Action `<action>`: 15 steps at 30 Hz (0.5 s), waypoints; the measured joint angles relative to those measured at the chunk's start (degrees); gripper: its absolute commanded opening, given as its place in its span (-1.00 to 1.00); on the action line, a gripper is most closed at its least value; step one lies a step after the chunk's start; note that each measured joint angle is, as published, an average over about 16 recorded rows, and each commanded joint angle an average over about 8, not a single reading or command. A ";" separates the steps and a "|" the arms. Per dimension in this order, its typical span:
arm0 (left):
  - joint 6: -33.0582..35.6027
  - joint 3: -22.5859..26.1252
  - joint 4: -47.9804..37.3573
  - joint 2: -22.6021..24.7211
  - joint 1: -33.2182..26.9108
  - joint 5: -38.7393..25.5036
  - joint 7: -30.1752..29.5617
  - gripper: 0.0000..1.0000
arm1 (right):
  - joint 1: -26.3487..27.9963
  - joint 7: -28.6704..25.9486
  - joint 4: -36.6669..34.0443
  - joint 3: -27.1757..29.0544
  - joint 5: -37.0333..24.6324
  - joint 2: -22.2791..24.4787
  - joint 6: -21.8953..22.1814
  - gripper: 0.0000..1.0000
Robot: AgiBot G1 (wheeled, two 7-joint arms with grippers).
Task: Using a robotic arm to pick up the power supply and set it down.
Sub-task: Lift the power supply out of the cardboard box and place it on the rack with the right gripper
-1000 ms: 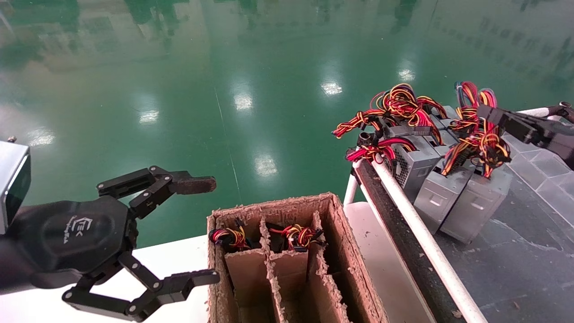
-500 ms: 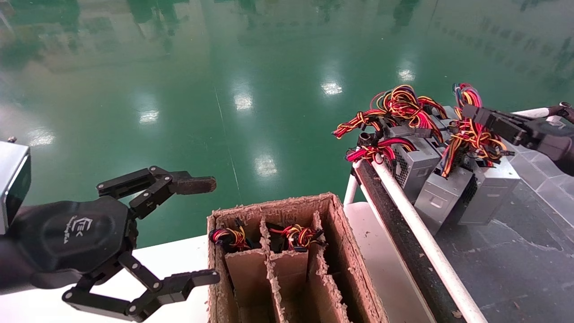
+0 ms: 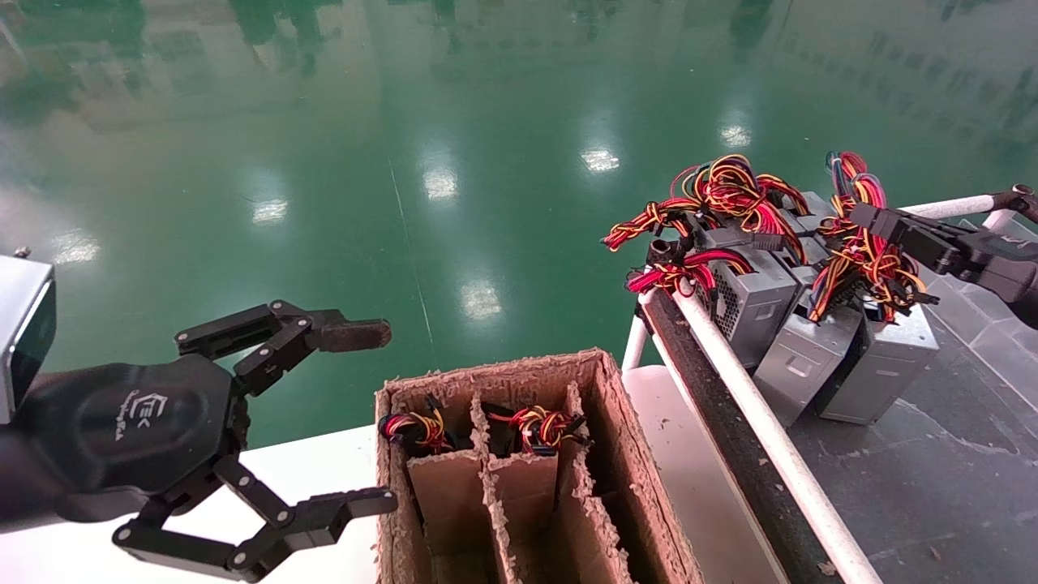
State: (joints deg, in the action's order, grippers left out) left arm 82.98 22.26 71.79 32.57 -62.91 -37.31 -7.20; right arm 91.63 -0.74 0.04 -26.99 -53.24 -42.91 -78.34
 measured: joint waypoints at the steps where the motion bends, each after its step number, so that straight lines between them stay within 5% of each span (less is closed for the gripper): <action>1: 0.00 0.00 0.00 0.00 0.00 0.00 0.00 1.00 | -0.02 0.00 -0.04 0.01 0.01 0.02 0.04 0.85; 2: 0.00 0.00 0.00 0.00 0.00 0.00 0.00 1.00 | -0.05 -0.01 -0.08 0.02 0.02 0.04 0.06 1.00; 15: 0.00 0.00 0.00 0.00 0.00 0.00 0.00 1.00 | 0.04 -0.41 -0.07 -0.22 -0.32 1.11 -0.38 1.00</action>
State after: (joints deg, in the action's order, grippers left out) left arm 82.98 22.26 71.79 32.57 -62.92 -37.30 -7.20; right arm 91.68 -1.14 -0.03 -27.21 -53.56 -41.80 -78.72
